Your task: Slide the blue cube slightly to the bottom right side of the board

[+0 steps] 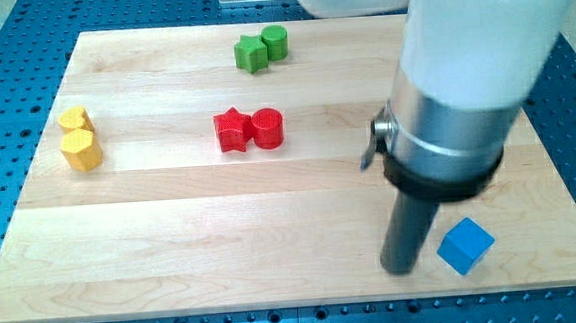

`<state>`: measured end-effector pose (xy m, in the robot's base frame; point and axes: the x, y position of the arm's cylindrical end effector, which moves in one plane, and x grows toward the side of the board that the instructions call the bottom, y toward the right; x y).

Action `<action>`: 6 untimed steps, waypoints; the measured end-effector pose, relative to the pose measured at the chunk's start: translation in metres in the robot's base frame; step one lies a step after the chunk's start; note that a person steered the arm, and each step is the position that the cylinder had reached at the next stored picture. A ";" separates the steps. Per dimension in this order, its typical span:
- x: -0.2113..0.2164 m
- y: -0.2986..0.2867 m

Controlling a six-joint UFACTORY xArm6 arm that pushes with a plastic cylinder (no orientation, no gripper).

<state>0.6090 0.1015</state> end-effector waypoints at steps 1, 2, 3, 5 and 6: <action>0.006 0.037; -0.019 0.069; -0.035 0.059; -0.065 0.084; -0.074 0.106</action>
